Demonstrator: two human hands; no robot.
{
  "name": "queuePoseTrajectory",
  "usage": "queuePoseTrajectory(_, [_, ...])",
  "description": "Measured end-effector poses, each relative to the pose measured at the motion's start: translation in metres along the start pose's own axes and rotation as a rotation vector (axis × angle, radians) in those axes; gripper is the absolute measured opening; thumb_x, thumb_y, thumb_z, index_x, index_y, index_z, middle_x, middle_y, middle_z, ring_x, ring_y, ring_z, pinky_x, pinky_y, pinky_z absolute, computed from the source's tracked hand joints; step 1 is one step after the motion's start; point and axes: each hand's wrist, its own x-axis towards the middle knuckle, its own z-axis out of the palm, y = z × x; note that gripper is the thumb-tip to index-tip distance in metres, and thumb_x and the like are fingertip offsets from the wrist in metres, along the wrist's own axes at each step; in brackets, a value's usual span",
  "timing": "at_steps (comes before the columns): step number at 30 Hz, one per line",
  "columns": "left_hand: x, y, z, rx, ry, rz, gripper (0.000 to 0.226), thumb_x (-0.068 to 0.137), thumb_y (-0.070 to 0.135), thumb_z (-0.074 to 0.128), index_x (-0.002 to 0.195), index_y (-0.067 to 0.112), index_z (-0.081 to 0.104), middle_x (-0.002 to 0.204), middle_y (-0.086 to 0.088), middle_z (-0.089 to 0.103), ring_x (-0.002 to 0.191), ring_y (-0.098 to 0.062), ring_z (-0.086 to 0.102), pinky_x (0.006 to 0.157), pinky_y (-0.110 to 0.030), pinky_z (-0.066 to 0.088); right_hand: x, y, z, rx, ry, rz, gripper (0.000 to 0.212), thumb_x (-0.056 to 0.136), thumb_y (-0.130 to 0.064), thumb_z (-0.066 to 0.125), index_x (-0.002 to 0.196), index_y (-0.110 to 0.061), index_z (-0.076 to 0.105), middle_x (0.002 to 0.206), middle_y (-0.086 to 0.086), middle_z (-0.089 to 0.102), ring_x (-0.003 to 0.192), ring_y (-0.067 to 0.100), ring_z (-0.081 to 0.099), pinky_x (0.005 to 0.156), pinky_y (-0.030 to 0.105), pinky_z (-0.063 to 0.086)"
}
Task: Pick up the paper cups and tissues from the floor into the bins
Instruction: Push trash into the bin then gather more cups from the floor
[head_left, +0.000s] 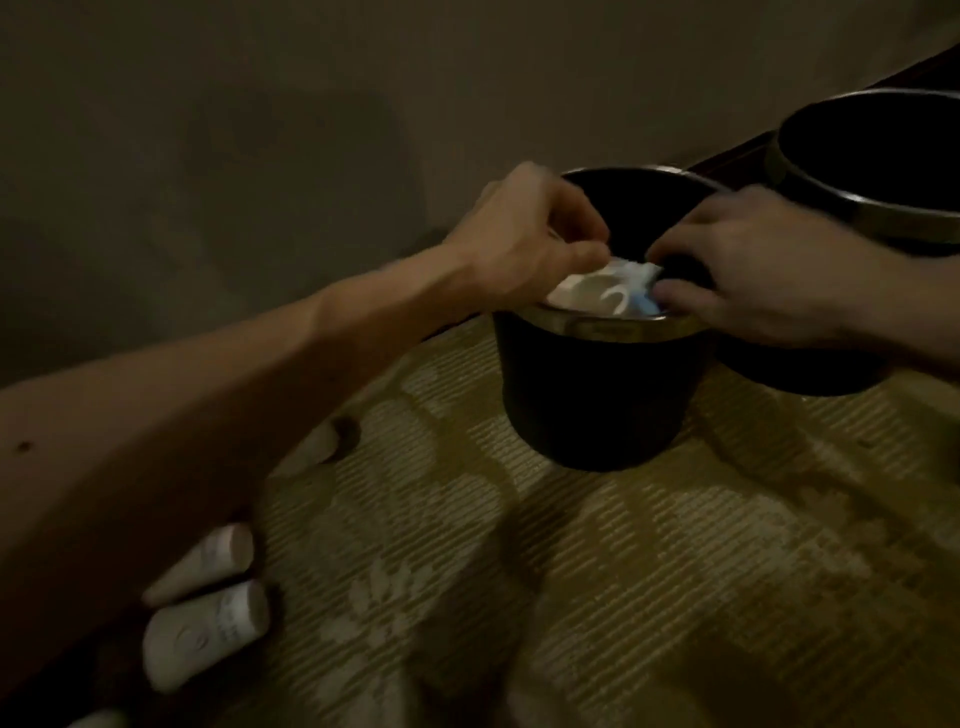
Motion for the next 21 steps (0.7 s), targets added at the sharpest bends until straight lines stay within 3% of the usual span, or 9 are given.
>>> queuePoseTrajectory(3, [-0.034,0.005,-0.035,0.132,0.043,0.031,0.015,0.093,0.037,0.064,0.090,0.023,0.071,0.083,0.010,0.066,0.074,0.001,0.062,0.067,-0.020,0.053,-0.009,-0.033,-0.024,-0.004,0.197,-0.193,0.038,0.086,-0.042,0.045,0.105,-0.014,0.065,0.098,0.012,0.058,0.088,0.034,0.054,0.073,0.042,0.045])
queuePoseTrajectory(5, [-0.072,-0.004,-0.052,0.197,0.067,-0.041,0.025,0.093,0.043,0.062,0.075,0.026,0.064,0.065,0.012,0.058,0.058,0.003,0.053,0.052,-0.016,0.043,-0.007,-0.078,-0.030,0.130,0.103,-0.317,0.028,0.086,-0.042,0.044,0.089,-0.020,0.061,0.081,0.001,0.054,0.072,0.024,0.050,0.062,0.034,0.038])
queuePoseTrajectory(8, [-0.145,-0.034,-0.068,0.252,0.099,-0.223,0.037,0.092,0.047,0.062,0.064,0.022,0.058,0.051,0.009,0.048,0.046,0.000,0.046,0.042,-0.011,0.032,-0.005,-0.160,-0.006,0.302,-0.061,-0.501,0.019,0.087,-0.043,0.044,0.078,-0.029,0.054,0.075,-0.006,0.056,0.068,0.017,0.051,0.061,0.033,0.040])
queuePoseTrajectory(13, [-0.268,-0.094,-0.063,0.168,0.126,-0.552,0.024,0.086,0.053,0.062,0.076,0.031,0.065,0.070,0.026,0.062,0.066,0.010,0.057,0.050,-0.005,0.039,0.002,-0.269,0.077,0.523,-0.242,-0.564,0.017,0.093,-0.033,0.054,0.099,-0.020,0.062,0.097,0.003,0.066,0.091,0.024,0.061,0.073,0.035,0.047])
queuePoseTrajectory(18, [-0.372,-0.153,-0.021,0.042,0.214,-0.931,0.011,0.088,0.044,0.067,0.092,0.038,0.060,0.086,0.017,0.061,0.076,0.015,0.058,0.050,-0.006,0.042,-0.014,-0.352,0.133,0.616,-0.408,-0.572,0.040,0.092,-0.032,0.059,0.130,-0.021,0.049,0.131,0.004,0.051,0.119,0.020,0.049,0.095,0.035,0.045])
queuePoseTrajectory(21, [-0.400,-0.185,0.008,-0.023,0.262,-1.037,0.041,0.086,0.042,0.071,0.122,0.033,0.054,0.103,0.015,0.060,0.086,0.000,0.061,0.064,-0.011,0.046,-0.011,-0.377,0.149,0.614,-0.435,-0.547,0.059,0.092,-0.030,0.060,0.144,-0.024,0.034,0.146,0.003,0.037,0.134,0.022,0.037,0.105,0.036,0.036])
